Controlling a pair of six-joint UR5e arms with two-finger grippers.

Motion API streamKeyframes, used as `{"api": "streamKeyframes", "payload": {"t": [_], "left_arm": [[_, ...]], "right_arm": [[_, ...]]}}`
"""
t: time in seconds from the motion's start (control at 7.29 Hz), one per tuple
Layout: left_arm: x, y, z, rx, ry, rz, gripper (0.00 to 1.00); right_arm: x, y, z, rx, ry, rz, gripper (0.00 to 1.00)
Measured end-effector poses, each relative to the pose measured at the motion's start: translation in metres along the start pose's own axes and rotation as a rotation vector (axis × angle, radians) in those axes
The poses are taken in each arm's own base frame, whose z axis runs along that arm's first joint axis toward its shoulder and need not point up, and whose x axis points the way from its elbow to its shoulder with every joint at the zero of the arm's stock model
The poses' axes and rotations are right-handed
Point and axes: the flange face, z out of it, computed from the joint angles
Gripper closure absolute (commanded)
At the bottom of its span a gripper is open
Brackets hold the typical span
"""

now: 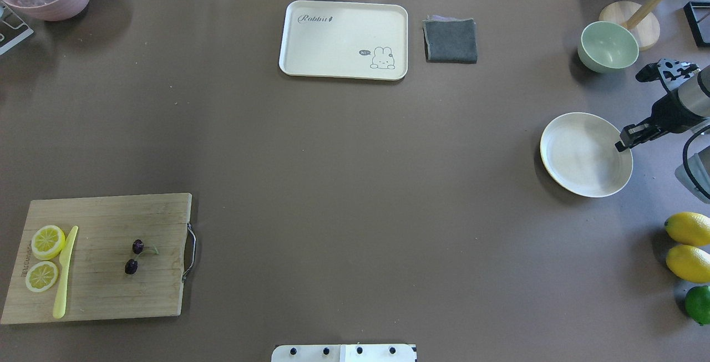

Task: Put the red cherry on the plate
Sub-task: 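Reach the right gripper to the white plate and grip its rim, then slide the plate centerward with the right gripper while the left reaches the cherries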

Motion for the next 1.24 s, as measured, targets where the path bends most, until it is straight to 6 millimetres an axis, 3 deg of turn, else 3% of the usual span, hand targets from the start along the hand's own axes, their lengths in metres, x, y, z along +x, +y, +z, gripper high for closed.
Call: {"api": "streamKeyframes", "payload": {"t": [0.27,0.41,0.55,0.82,0.96,1.1,1.24], "left_arm": [[0.000,-0.002,0.000,0.000,0.000,0.001,0.03],[0.001,-0.004,0.001,0.001,0.001,0.006,0.03],[0.004,-0.006,0.002,-0.001,0.003,0.016,0.03],[0.021,-0.015,0.010,0.007,0.011,0.021,0.03],[0.042,-0.025,0.014,0.032,0.013,-0.034,0.02],[0.072,-0.034,0.030,0.050,-0.009,-0.089,0.02],[0.108,-0.036,0.059,0.065,-0.042,-0.122,0.02]], "right_arm": [[-0.022,-0.019,-0.008,0.019,-0.020,0.018,1.00],[-0.054,-0.036,-0.013,0.034,-0.043,0.056,1.00],[-0.104,-0.049,-0.014,0.041,-0.077,0.096,1.00],[-0.232,-0.053,-0.013,0.050,-0.149,0.190,1.00],[-0.304,-0.042,-0.006,0.067,-0.171,0.233,1.00],[-0.369,-0.028,0.003,0.088,-0.195,0.271,1.00],[-0.427,-0.015,0.013,0.105,-0.222,0.304,1.00]]}}
